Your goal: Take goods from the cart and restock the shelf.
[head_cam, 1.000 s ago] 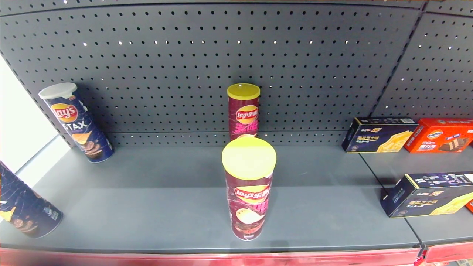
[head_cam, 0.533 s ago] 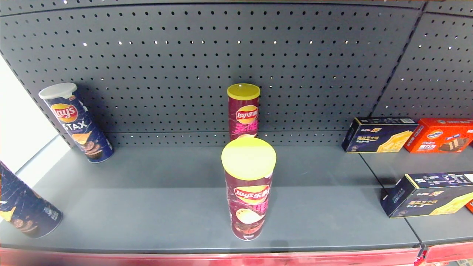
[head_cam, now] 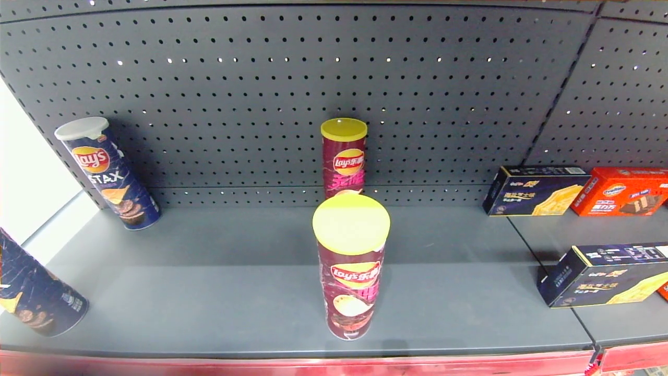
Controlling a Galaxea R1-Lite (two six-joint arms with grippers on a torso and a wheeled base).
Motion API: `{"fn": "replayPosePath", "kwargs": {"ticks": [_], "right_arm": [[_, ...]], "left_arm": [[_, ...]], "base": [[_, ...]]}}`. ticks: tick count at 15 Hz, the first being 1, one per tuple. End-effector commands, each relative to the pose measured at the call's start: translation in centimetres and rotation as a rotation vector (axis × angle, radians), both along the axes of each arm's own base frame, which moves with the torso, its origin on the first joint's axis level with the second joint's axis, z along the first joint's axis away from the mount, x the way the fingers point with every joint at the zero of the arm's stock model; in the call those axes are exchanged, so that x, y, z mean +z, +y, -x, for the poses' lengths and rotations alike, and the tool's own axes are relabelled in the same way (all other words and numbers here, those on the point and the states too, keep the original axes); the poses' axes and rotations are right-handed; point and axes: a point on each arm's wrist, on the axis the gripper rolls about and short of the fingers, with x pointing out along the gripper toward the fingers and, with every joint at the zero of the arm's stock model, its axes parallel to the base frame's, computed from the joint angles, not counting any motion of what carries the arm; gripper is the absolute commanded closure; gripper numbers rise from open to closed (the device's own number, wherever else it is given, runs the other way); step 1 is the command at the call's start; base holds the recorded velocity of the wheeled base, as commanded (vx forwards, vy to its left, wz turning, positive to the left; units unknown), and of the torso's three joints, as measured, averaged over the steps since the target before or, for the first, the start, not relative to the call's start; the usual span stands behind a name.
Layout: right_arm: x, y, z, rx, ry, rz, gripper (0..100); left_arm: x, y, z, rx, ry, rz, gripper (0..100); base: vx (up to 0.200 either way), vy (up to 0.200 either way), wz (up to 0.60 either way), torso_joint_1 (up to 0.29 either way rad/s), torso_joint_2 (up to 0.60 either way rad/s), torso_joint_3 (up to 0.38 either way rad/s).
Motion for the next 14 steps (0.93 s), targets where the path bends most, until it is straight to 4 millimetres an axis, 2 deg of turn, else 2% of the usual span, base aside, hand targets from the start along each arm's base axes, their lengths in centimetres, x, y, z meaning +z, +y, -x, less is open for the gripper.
{"fn": "replayPosePath", "kwargs": {"ticks": [1,12,14], "right_arm": [[-0.01,0.00,-0.01,0.001,0.001,0.001,0],[-0.01,0.01,-0.01,0.005,0.001,0.001,0],[-0.01,0.01,-0.01,0.005,0.001,0.000,0]], "left_arm": [[-0.02,0.00,-0.02,-0.001,0.002,-0.002,0],[-0.02,0.01,0.00,0.005,0.000,0.001,0],[0.00,0.01,0.00,0.005,-0.001,0.003,0]], "base": [[0.000,0.000,0.00,0.000,0.00,0.000],[-0.018,0.000,0.00,0.000,0.00,0.000],[0.000,0.000,0.60,0.007,0.00,0.000]]}}
